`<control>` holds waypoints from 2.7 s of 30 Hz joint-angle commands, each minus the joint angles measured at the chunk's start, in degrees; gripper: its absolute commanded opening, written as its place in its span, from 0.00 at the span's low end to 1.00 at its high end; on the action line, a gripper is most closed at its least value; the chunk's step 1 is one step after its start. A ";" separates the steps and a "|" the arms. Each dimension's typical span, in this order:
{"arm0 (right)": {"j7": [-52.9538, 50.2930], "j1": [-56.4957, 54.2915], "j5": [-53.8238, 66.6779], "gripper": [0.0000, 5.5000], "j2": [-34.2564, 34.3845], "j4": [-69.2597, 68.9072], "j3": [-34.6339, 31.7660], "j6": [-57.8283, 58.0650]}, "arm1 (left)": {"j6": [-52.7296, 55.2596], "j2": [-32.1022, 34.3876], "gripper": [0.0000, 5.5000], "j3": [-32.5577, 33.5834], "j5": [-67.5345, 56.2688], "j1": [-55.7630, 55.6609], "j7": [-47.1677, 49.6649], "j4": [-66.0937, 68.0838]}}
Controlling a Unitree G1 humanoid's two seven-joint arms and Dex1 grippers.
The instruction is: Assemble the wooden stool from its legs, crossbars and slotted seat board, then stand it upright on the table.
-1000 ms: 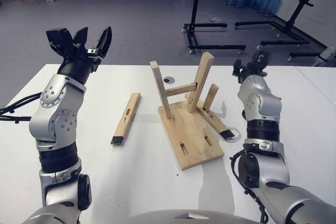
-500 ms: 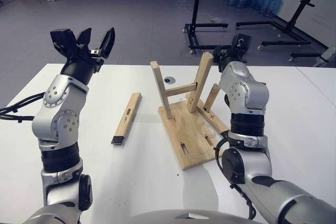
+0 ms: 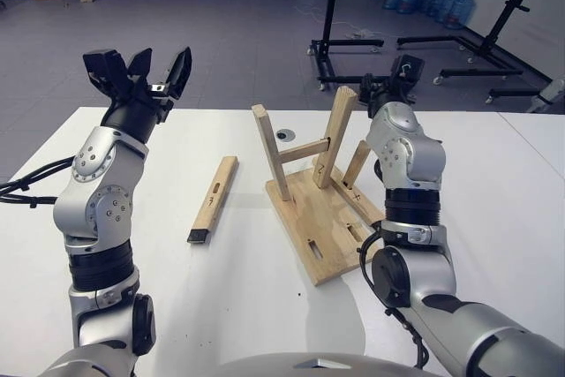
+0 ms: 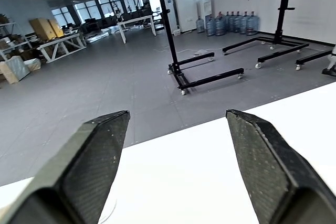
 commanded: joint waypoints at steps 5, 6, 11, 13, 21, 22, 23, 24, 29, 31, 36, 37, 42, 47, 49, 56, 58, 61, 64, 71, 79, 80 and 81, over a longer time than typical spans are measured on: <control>0.48 3.12 -0.97 0.62 -0.81 -0.55 0.11 0.35 | -0.68 -0.44 0.72 -0.69 0.55 0.43 -0.17 -0.19; 0.48 2.94 -1.05 0.62 -0.51 -0.35 0.30 0.22 | -0.69 -0.45 0.72 -0.76 0.59 0.39 -0.15 -0.18; 0.47 1.78 -1.48 0.62 0.45 1.04 0.95 -0.38 | -0.44 -0.32 0.72 -0.60 0.58 0.36 0.08 -0.26; 0.45 1.52 -1.55 0.62 0.57 1.49 1.06 -0.58 | -0.37 -0.28 0.72 -0.58 0.60 0.32 0.14 -0.25; 1.18 4.64 -2.11 0.62 1.89 4.54 2.38 -2.32 | 0.18 -0.16 0.72 -0.79 0.44 0.64 0.15 -0.65; 1.53 6.14 -2.56 0.62 2.15 5.82 2.93 -3.06 | 0.25 -0.20 0.72 -0.79 0.40 0.80 0.20 -0.74; 1.98 7.72 -3.13 0.62 2.39 7.32 3.66 -3.88 | 0.28 -0.27 0.72 -0.80 0.39 1.01 0.24 -0.83; 2.19 9.53 -3.34 0.62 2.83 8.65 3.92 -4.58 | 0.36 -0.39 0.72 -0.86 0.35 1.23 0.31 -1.01; 4.36 15.38 -2.54 0.62 4.04 11.91 4.02 -6.97 | 0.46 -1.39 0.72 -1.66 0.15 2.17 0.80 -1.77; 4.16 12.07 -0.56 0.62 3.09 8.48 1.69 -5.34 | 0.42 -1.44 0.72 -1.78 0.10 1.86 0.78 -1.60; 3.90 -1.88 5.81 0.62 -4.34 -2.01 -5.71 4.59 | 0.31 -1.31 0.72 -0.70 -0.06 2.51 1.30 -2.34; 4.30 -4.12 6.89 0.62 -5.92 -2.58 -6.87 6.08 | 0.31 -1.30 0.72 -0.34 -0.11 2.91 1.54 -2.68; 18.55 -3.60 11.09 0.62 -17.57 -4.11 -5.79 10.62 | 2.57 -1.25 0.72 1.42 -2.28 5.58 2.52 -5.17; 35.14 17.16 10.48 0.62 -24.58 -11.68 5.55 10.57 | 8.12 -0.39 0.72 -1.07 -1.28 15.45 4.09 -10.65; 37.93 25.87 8.83 0.62 -24.88 -12.51 8.92 7.62 | 9.31 -1.03 0.72 -4.56 1.38 19.97 5.16 -11.89; 40.54 30.62 6.22 0.83 -23.89 -8.30 11.27 2.92 | 9.58 -3.88 0.91 -6.81 6.10 24.15 8.50 -9.94; 40.60 30.37 5.27 0.90 -23.35 -10.12 13.36 3.61 | 9.55 -4.01 0.96 -6.37 6.25 24.16 8.04 -9.76; 41.18 30.20 3.88 0.98 -24.26 -13.47 16.37 6.19 | 9.54 -4.40 0.98 -6.24 6.41 24.31 7.87 -9.93; 41.84 28.68 2.28 0.98 -26.59 -16.70 18.65 10.10 | 9.59 -5.10 0.98 -6.24 6.01 24.13 7.64 -10.06; 45.67 26.19 1.76 0.98 -30.53 -18.15 20.66 15.67 | 9.41 -6.64 0.98 -6.10 6.06 23.70 7.41 -9.16; 46.54 29.46 0.32 0.98 -30.90 -13.42 21.60 15.11 | 8.95 -7.30 0.98 -6.12 6.70 23.89 7.20 -8.71; 46.67 29.54 0.20 0.98 -30.86 -13.08 21.53 14.92 | 8.90 -7.38 0.98 -6.12 6.75 23.98 7.20 -8.74; 46.87 29.51 0.10 0.98 -30.76 -12.79 21.67 14.78 | 8.84 -7.47 0.98 -6.11 6.80 24.00 7.18 -8.69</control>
